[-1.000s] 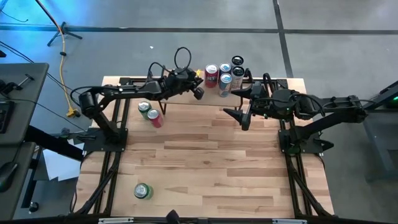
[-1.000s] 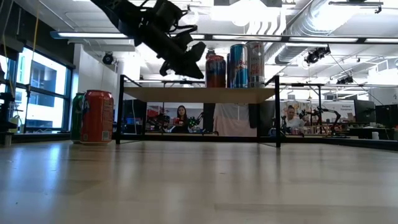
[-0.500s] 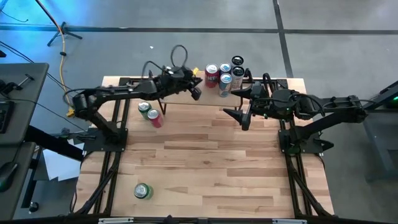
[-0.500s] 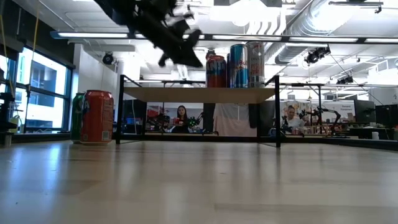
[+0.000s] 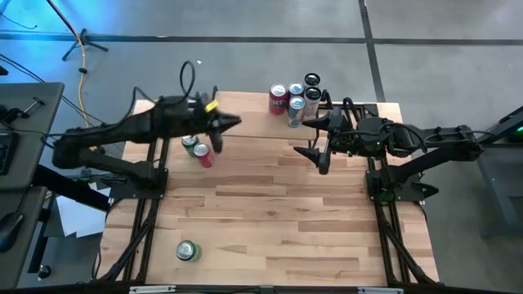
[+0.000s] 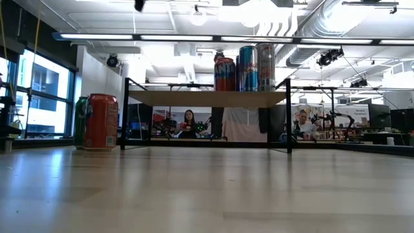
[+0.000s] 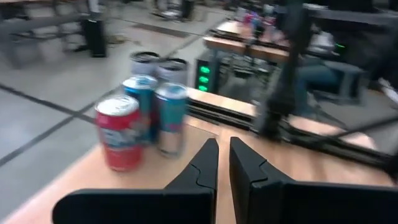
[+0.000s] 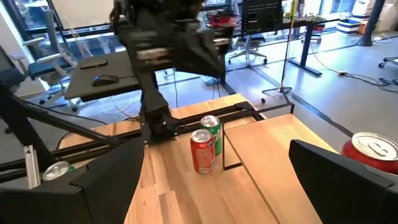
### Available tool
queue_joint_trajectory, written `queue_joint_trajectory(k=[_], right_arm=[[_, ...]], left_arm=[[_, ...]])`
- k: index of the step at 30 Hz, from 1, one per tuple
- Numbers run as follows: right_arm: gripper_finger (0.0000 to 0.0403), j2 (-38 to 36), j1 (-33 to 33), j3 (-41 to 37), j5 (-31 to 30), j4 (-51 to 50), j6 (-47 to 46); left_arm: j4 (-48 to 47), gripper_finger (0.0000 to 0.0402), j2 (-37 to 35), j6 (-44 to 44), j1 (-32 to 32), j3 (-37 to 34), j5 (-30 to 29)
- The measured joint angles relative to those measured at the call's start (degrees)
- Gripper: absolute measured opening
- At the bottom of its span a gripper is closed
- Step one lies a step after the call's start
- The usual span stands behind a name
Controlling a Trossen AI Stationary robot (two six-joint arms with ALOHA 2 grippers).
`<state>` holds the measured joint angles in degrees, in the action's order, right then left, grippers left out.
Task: Place canned beverage on shelf
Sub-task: Put the red soda can on the shelf aligned with the other red soda can
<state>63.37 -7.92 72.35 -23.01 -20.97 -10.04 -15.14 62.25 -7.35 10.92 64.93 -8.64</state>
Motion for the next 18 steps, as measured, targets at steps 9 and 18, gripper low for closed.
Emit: queue_joint_trajectory(k=[9,18], right_arm=[[0.0387,0.00,0.00,-0.01,4.77,-0.59,0.04],[0.0387,-0.02,0.00,-0.01,6.12,-0.57,-0.42]], left_arm=[[-10.43,0.0000,-6.47,-4.59,-15.50,-1.04,-14.02],[2.03,0.0000,-18.51,-4.55,-22.91,-14.74,-17.78]])
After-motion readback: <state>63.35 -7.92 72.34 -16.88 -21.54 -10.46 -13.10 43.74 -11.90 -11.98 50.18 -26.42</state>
